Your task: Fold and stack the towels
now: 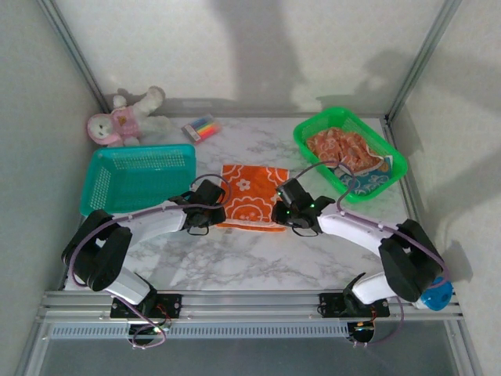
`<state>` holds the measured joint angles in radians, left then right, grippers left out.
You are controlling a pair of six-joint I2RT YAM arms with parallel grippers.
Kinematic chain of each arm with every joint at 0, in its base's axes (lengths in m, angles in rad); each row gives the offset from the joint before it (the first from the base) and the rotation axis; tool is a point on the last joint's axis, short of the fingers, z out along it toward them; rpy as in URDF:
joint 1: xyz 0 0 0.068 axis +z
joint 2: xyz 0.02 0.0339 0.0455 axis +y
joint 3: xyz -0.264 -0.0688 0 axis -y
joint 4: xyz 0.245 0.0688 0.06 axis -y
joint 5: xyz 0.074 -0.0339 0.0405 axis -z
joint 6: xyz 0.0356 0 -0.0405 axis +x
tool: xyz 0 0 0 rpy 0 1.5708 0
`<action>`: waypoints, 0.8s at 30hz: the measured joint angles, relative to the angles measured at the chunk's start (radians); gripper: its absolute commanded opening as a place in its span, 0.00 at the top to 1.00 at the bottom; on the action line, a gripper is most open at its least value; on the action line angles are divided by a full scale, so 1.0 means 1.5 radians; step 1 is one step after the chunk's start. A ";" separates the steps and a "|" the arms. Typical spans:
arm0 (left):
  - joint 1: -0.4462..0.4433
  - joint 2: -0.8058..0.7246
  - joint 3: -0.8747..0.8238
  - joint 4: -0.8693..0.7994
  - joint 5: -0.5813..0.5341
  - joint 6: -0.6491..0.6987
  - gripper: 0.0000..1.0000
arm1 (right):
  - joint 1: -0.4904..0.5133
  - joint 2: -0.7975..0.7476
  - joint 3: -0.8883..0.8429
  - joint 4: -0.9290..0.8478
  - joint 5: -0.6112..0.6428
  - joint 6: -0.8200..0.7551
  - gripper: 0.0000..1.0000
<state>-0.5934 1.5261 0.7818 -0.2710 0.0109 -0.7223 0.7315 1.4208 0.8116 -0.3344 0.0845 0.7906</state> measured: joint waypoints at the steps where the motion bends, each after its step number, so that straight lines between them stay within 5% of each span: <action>1: 0.000 0.000 0.001 -0.004 0.000 0.000 0.58 | 0.000 -0.009 0.004 -0.015 0.008 -0.002 0.68; 24: 0.000 0.025 0.029 -0.014 -0.002 0.021 0.64 | -0.028 0.074 0.056 -0.069 -0.028 -0.008 0.68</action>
<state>-0.5934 1.5642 0.8249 -0.2928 0.0078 -0.6914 0.6888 1.5318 0.8951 -0.4377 0.0429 0.7792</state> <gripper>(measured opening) 0.380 0.319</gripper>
